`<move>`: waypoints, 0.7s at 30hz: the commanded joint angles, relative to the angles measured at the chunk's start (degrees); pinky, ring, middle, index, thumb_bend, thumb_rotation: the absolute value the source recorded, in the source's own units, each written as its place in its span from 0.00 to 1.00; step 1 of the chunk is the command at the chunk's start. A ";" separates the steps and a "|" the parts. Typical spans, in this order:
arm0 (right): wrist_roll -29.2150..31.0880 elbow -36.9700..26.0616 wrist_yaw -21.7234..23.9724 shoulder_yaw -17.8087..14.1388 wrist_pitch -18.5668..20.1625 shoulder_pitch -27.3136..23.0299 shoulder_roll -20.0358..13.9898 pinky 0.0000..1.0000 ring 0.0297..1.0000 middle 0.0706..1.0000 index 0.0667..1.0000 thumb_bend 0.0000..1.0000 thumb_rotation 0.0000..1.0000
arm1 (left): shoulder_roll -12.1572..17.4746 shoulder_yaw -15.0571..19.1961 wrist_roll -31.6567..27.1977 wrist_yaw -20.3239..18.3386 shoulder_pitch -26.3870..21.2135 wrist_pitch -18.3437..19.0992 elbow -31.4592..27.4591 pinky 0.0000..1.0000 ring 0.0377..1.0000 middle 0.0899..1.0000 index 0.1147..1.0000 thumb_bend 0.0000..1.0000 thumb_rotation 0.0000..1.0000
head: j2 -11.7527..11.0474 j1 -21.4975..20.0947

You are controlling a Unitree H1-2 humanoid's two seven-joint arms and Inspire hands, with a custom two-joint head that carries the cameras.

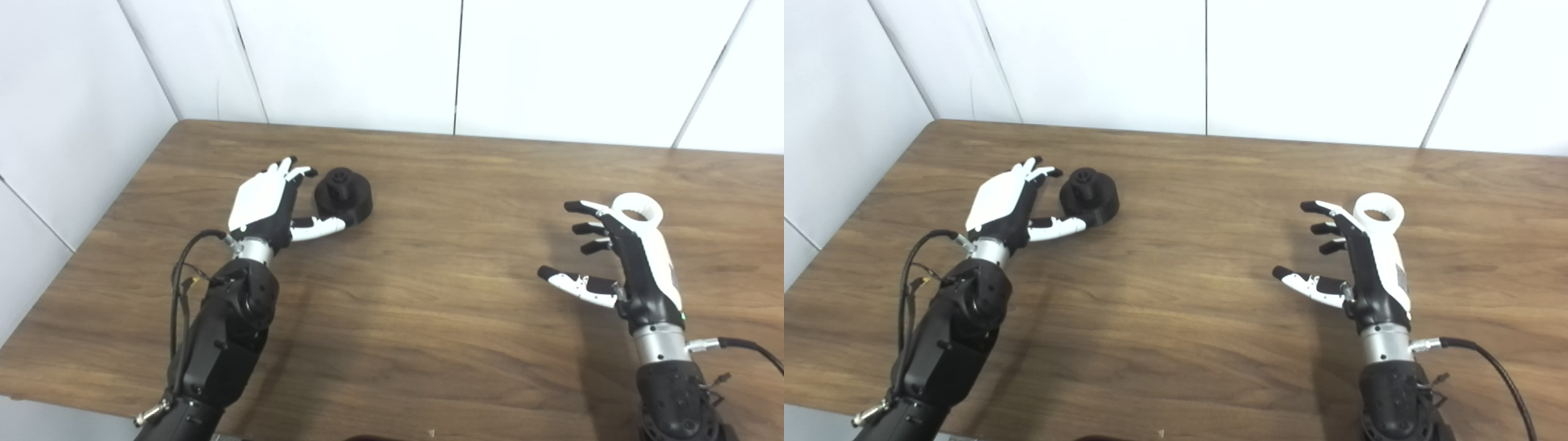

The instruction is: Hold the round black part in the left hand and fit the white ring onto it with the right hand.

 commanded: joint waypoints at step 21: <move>-0.35 -4.02 -0.29 -1.01 -0.94 0.15 -0.26 0.55 0.68 0.79 0.73 0.69 0.00 | 1.18 -2.34 3.68 6.40 -6.31 -0.14 8.62 1.00 1.00 1.00 0.93 1.00 0.64 | 0.58 -0.39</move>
